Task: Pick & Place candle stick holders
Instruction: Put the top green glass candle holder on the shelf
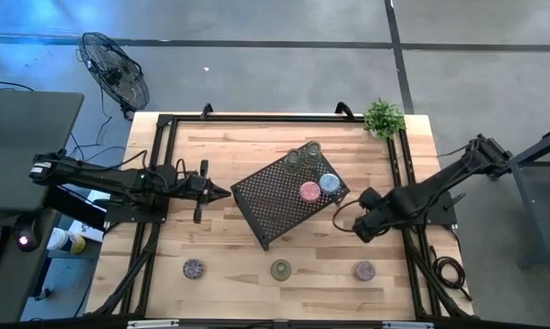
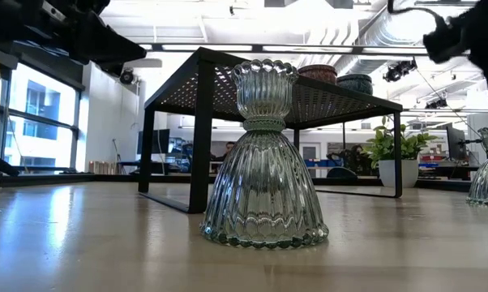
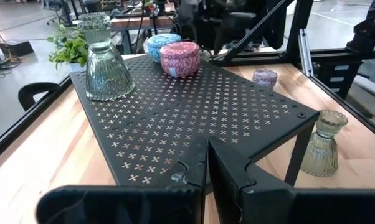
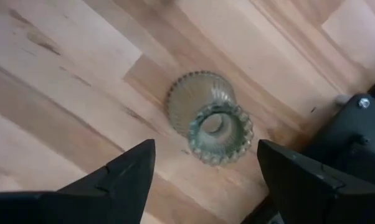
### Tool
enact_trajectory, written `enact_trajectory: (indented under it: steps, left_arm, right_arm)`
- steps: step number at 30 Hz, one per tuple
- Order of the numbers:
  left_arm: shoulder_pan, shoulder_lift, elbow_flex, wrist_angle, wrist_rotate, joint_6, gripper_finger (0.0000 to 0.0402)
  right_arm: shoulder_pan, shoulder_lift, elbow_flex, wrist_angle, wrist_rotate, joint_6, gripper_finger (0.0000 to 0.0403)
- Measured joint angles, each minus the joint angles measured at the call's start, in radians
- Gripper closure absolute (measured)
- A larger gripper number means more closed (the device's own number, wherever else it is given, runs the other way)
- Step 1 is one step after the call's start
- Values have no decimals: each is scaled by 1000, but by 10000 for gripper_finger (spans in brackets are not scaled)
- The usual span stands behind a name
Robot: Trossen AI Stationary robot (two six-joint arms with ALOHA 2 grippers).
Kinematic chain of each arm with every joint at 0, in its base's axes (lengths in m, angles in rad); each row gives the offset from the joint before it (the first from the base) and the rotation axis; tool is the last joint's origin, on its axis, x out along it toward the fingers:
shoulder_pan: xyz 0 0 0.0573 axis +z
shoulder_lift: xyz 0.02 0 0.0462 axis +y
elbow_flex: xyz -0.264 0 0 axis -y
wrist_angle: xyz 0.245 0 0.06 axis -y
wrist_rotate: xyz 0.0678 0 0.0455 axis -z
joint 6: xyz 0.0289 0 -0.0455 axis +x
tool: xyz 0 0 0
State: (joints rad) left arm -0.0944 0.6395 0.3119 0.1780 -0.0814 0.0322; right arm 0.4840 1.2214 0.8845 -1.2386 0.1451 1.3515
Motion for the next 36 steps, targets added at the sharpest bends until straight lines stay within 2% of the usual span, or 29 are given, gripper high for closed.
enact_trajectory:
  steps: [13,25,32,36]
  left_arm:
    - [0,0,0,2,-5,-11,390]
    - [0,0,0,-3,-5,-15,390]
    - [0,6,0,-58,46,-115,390]
    - [0,36,0,-28,98,-116,390]
  right_arm:
    - [0,0,-82,54,42,-8,131]
    - [0,0,-83,74,52,-17,206]
    - [0,0,-80,84,43,-39,219]
    - [0,0,-53,88,32,-56,219]
